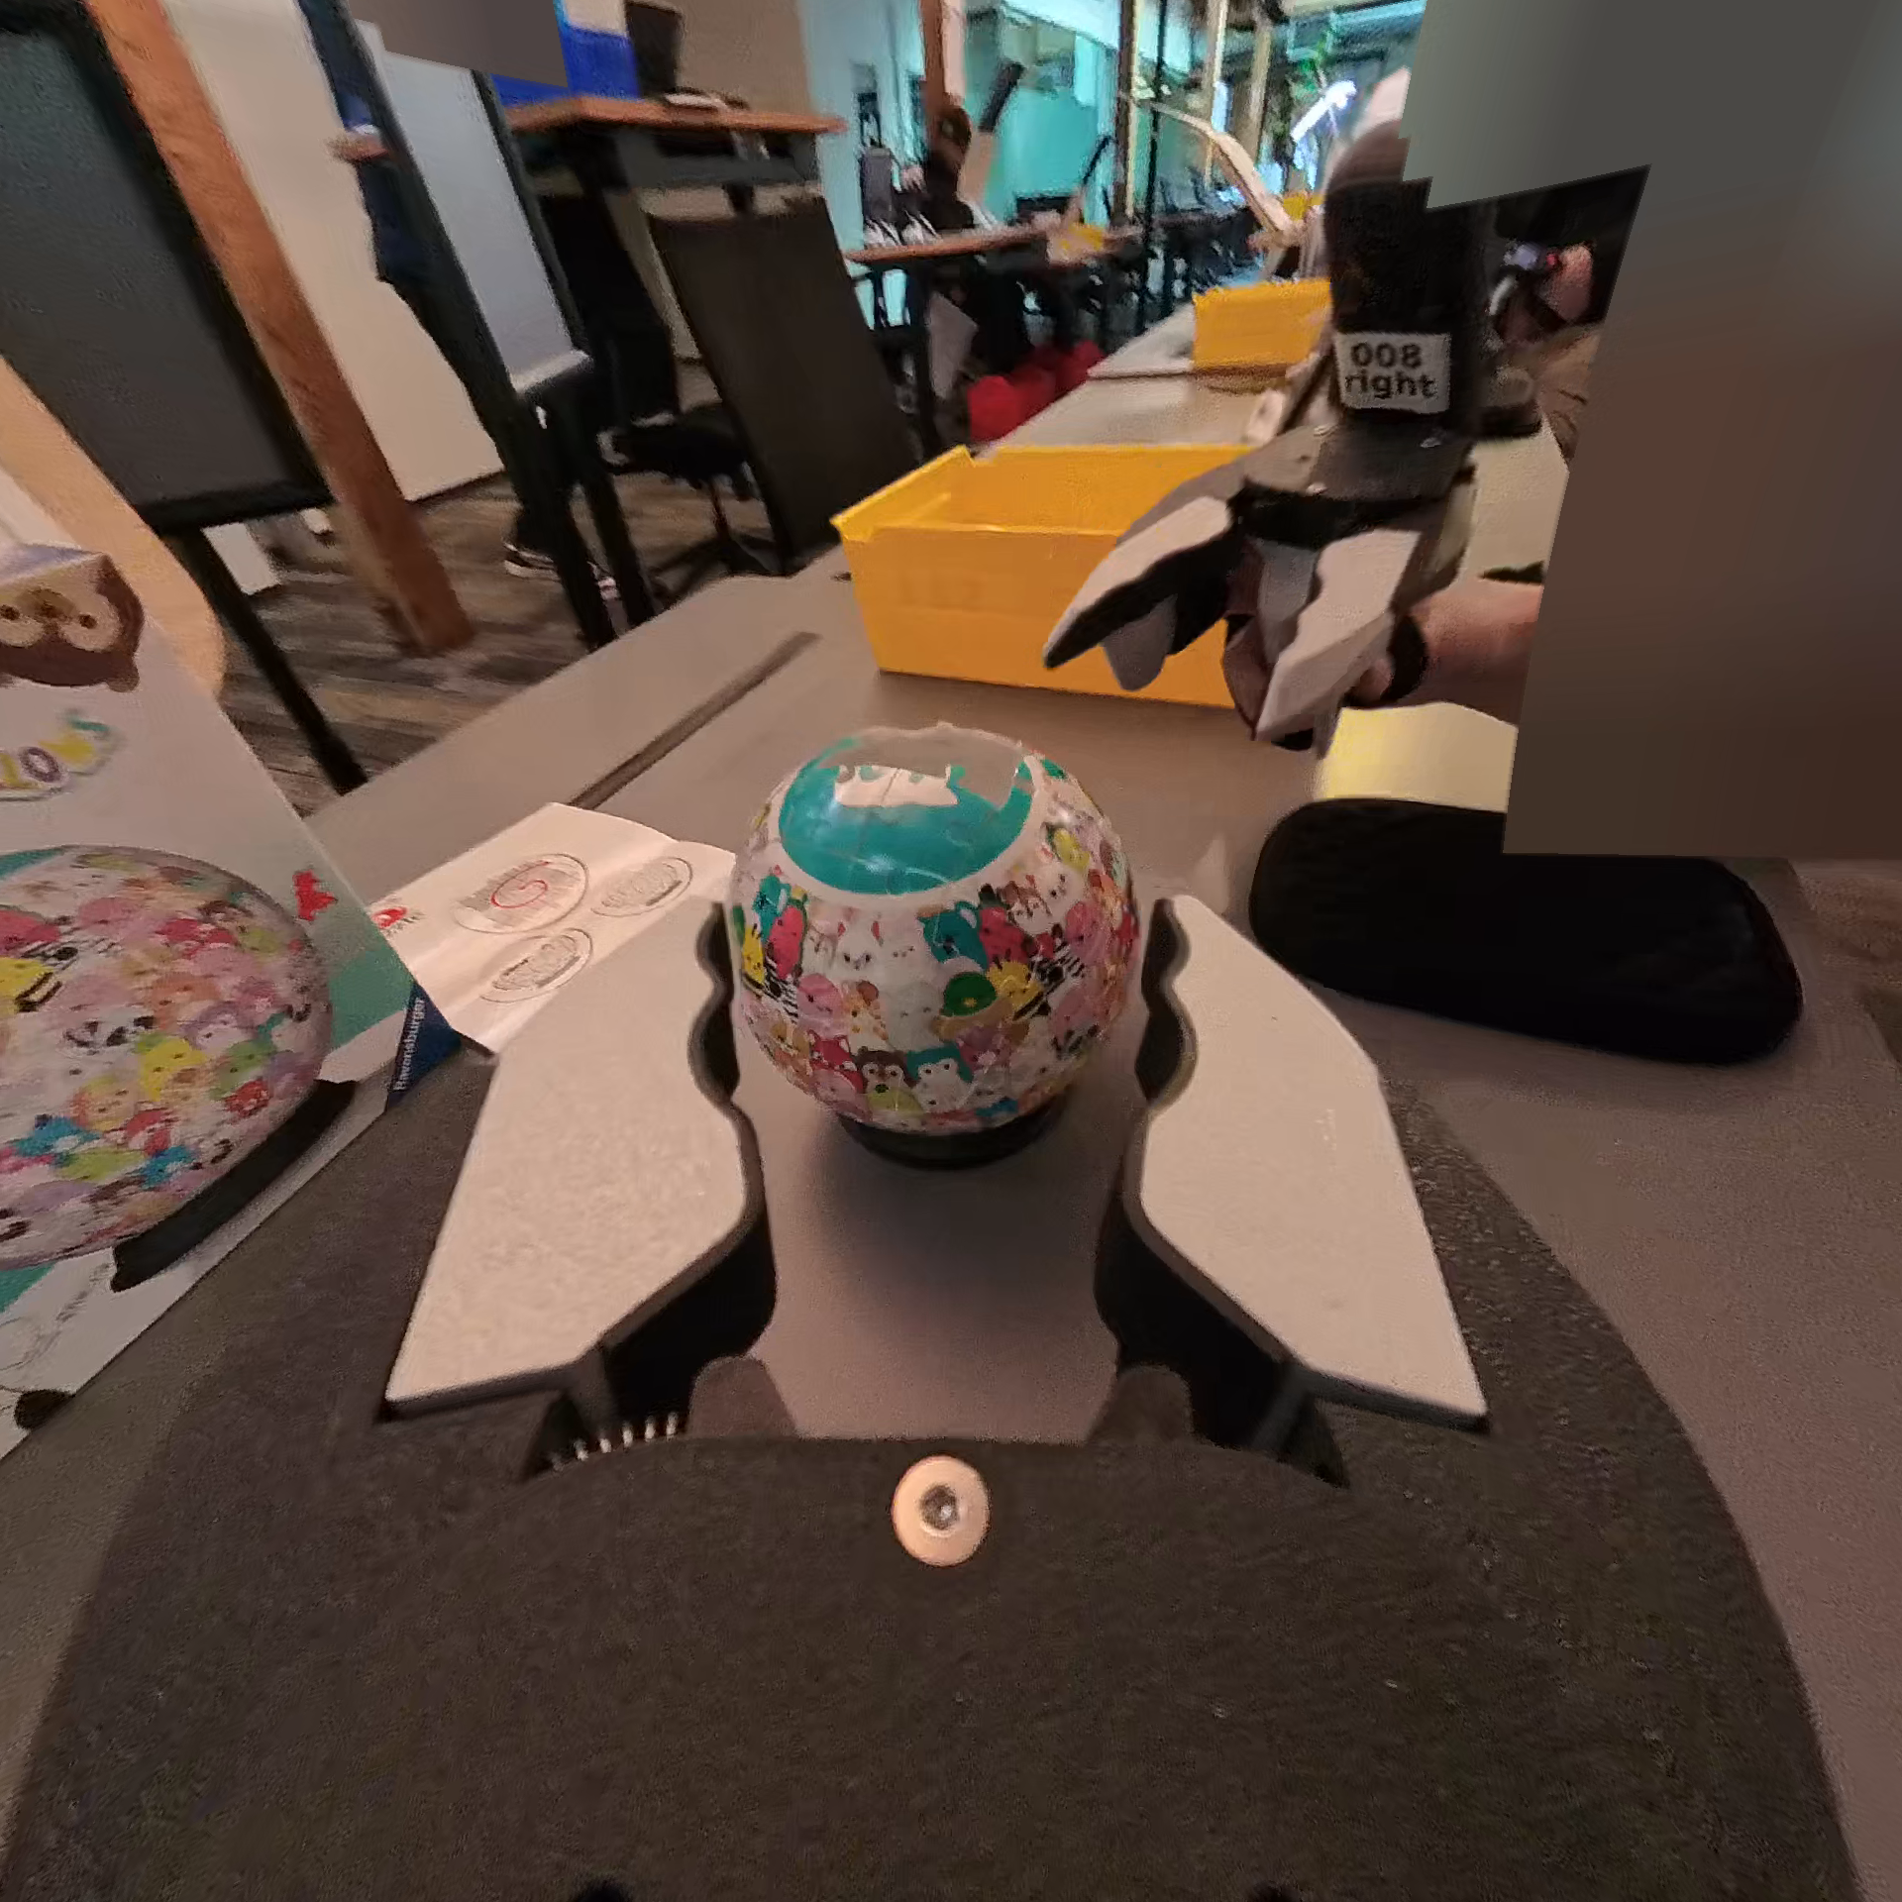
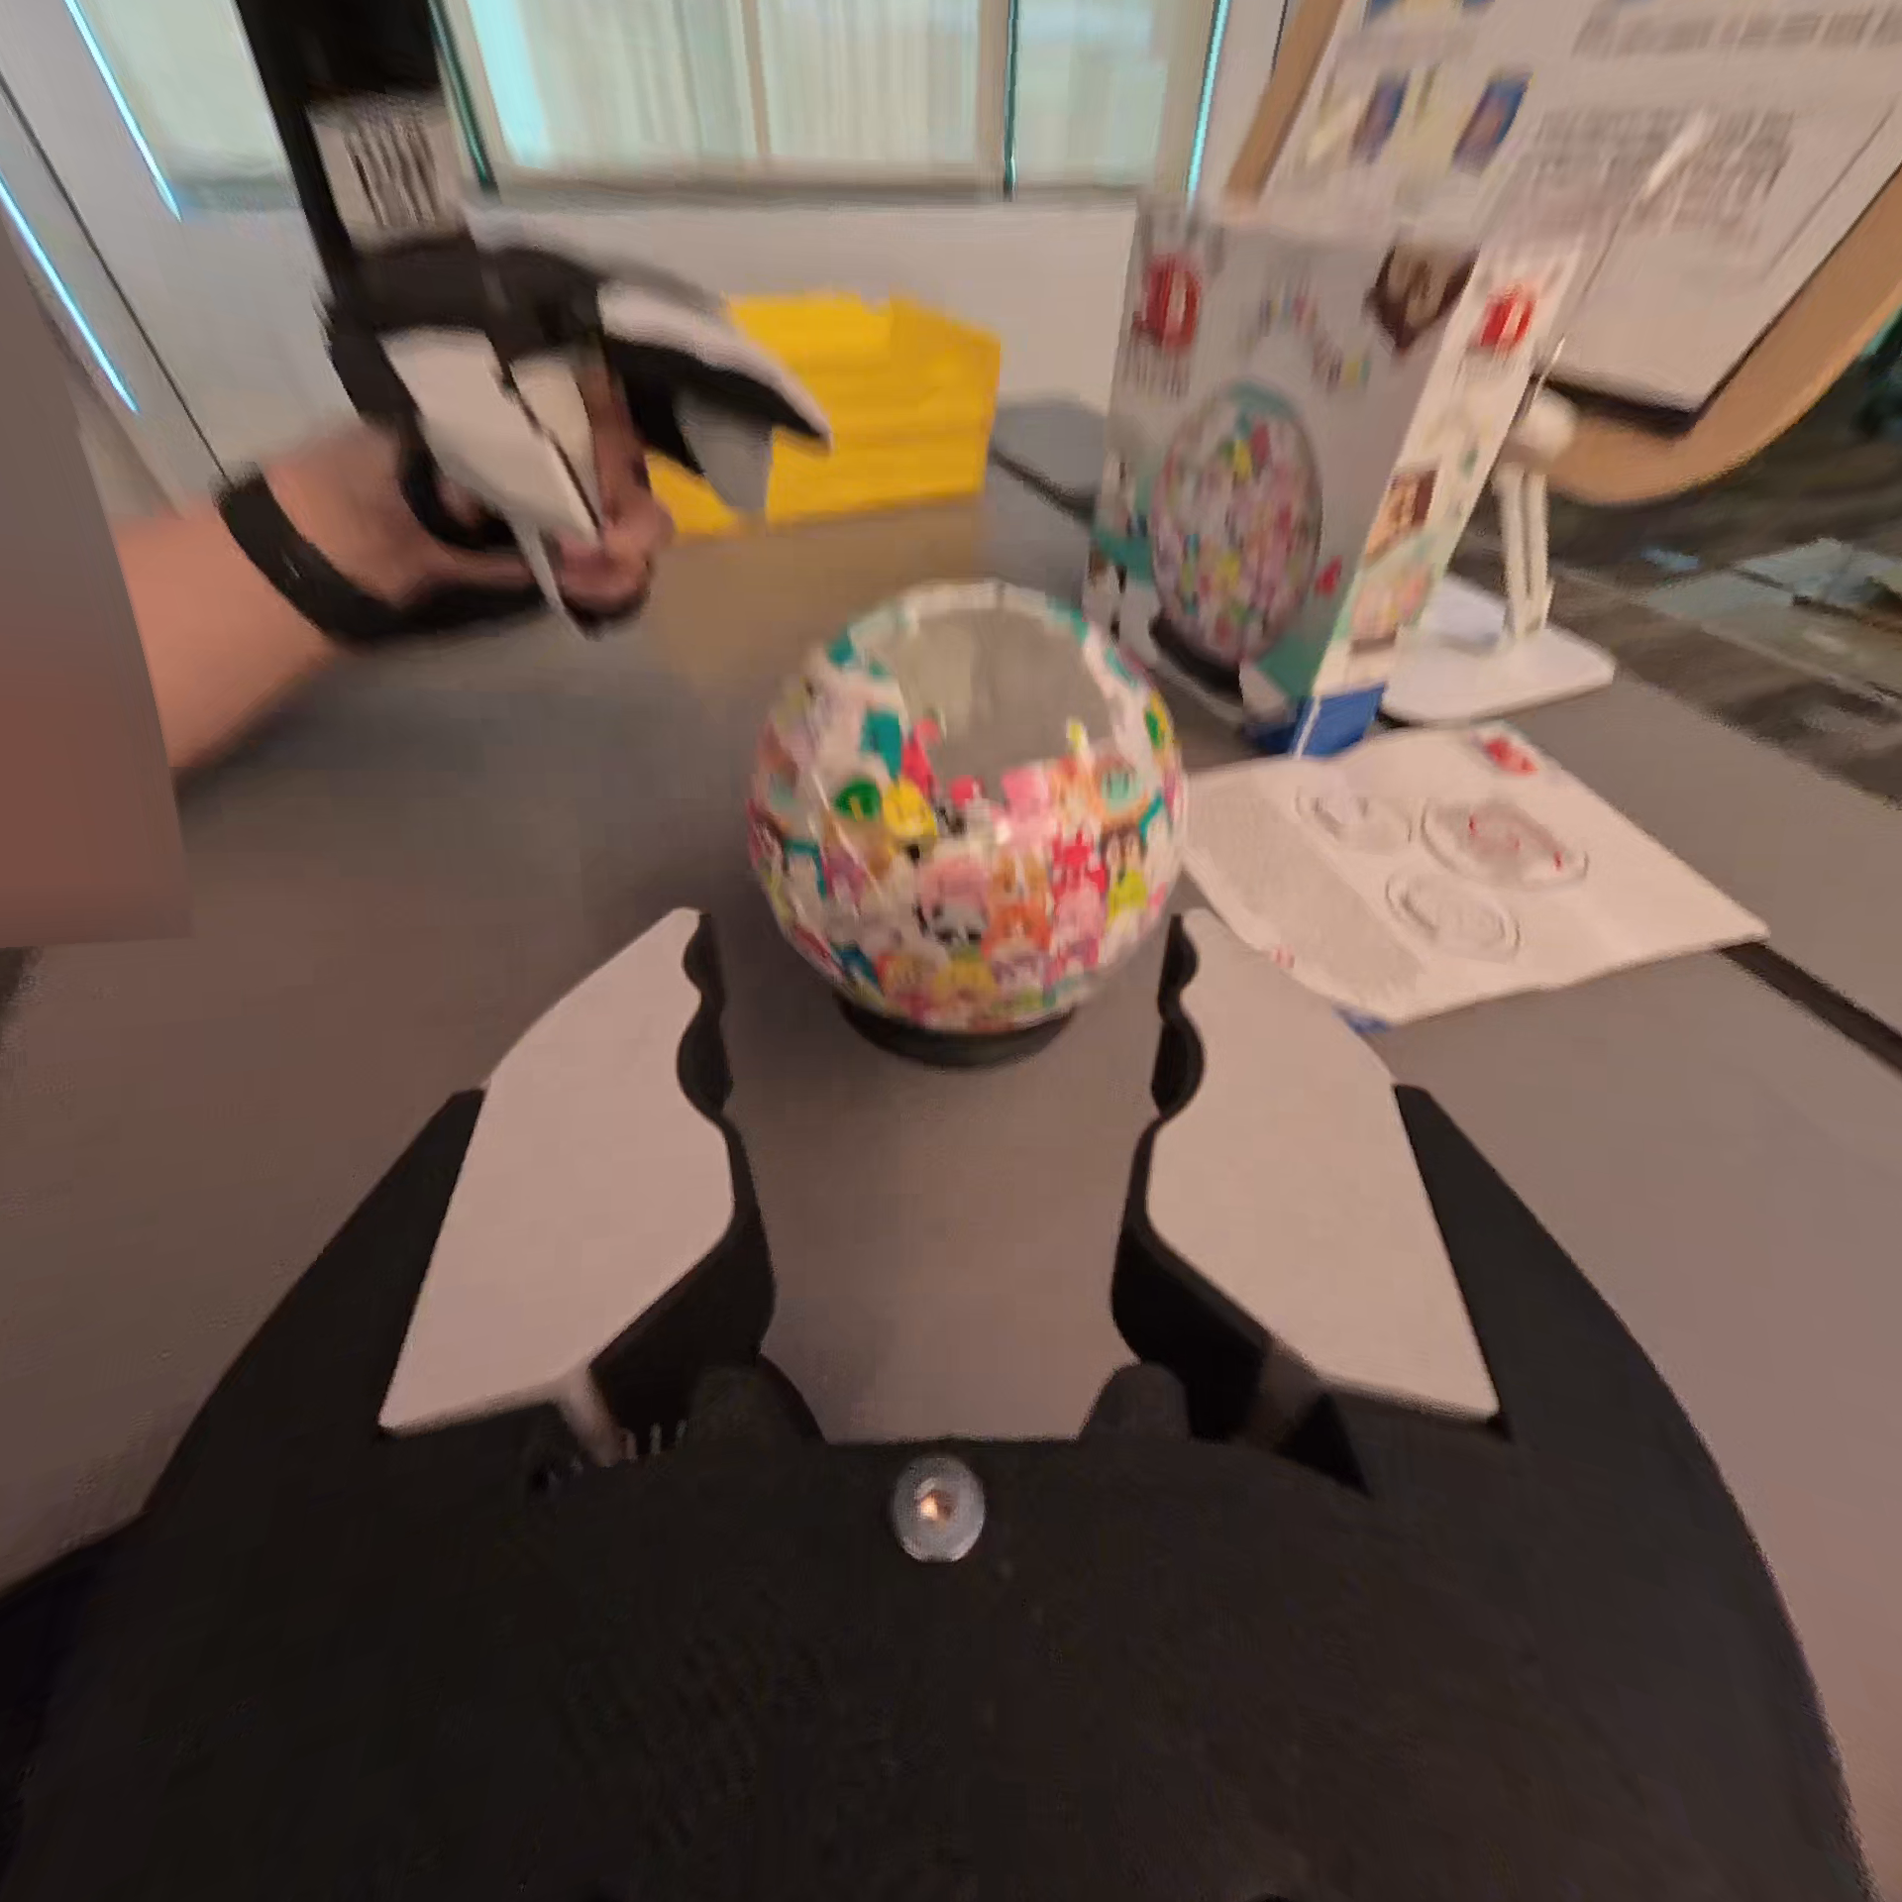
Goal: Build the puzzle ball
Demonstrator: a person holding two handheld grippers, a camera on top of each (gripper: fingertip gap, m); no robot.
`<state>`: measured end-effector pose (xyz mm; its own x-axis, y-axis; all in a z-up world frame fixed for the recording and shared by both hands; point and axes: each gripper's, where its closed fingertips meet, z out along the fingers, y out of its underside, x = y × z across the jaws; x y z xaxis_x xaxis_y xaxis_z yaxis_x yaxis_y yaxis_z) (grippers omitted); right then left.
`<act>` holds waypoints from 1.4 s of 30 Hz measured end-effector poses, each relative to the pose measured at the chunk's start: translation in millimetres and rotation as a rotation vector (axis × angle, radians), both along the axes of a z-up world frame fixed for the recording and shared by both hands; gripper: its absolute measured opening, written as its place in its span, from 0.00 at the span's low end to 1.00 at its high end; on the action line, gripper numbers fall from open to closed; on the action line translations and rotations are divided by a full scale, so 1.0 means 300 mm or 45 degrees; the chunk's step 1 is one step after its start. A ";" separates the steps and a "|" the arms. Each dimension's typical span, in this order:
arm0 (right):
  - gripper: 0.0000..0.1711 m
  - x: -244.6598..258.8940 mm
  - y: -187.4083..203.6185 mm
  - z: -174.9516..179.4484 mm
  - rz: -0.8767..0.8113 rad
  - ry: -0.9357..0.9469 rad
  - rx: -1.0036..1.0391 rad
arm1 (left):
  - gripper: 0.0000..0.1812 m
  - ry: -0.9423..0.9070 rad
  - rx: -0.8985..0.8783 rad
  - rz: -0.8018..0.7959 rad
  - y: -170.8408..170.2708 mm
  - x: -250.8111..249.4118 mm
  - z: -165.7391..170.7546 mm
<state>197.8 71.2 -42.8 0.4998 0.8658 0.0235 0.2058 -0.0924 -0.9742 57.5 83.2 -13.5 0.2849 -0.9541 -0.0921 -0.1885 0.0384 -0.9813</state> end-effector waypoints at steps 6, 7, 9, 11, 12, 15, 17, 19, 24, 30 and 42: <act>0.47 -0.074 0.042 -0.184 0.020 -0.276 -0.093 | 0.46 0.119 -0.114 -0.121 0.059 0.033 -0.087; 0.47 -0.076 0.049 -0.196 0.014 -0.297 -0.100 | 0.47 0.142 -0.116 -0.131 0.067 0.041 -0.104; 0.43 -0.074 0.059 -0.219 0.000 -0.312 -0.155 | 0.48 0.203 -0.127 -0.142 0.077 0.055 -0.143; 0.40 -0.075 0.059 -0.231 0.011 -0.292 -0.188 | 0.50 0.237 -0.132 -0.154 0.077 0.070 -0.173; 0.37 -0.071 0.063 -0.234 0.006 -0.289 -0.193 | 0.50 0.245 -0.130 -0.152 0.079 0.076 -0.183; 0.36 -0.062 0.073 -0.236 0.003 -0.292 -0.200 | 0.49 0.236 -0.132 -0.154 0.076 0.089 -0.198; 0.35 -0.054 0.079 -0.236 0.001 -0.297 -0.196 | 0.48 0.228 -0.129 -0.159 0.071 0.092 -0.204; 0.35 -0.054 0.081 -0.237 0.017 -0.286 -0.206 | 0.47 0.219 -0.130 -0.163 0.063 0.094 -0.208; 0.33 -0.069 0.078 -0.233 0.056 -0.251 -0.198 | 0.48 0.189 -0.127 -0.135 0.076 0.088 -0.211; 0.31 -0.088 0.067 -0.234 0.094 -0.240 -0.170 | 0.47 0.186 -0.096 -0.138 0.084 0.104 -0.211; 0.28 -0.098 0.074 -0.229 0.021 -0.180 -0.217 | 0.47 0.165 -0.112 -0.163 0.094 0.097 -0.209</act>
<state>168.5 93.4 -111.4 0.4877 0.8713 -0.0547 0.3423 -0.2485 -0.9061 86.5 111.3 -76.3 0.1517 -0.9878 -0.0347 -0.3124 -0.0146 -0.9498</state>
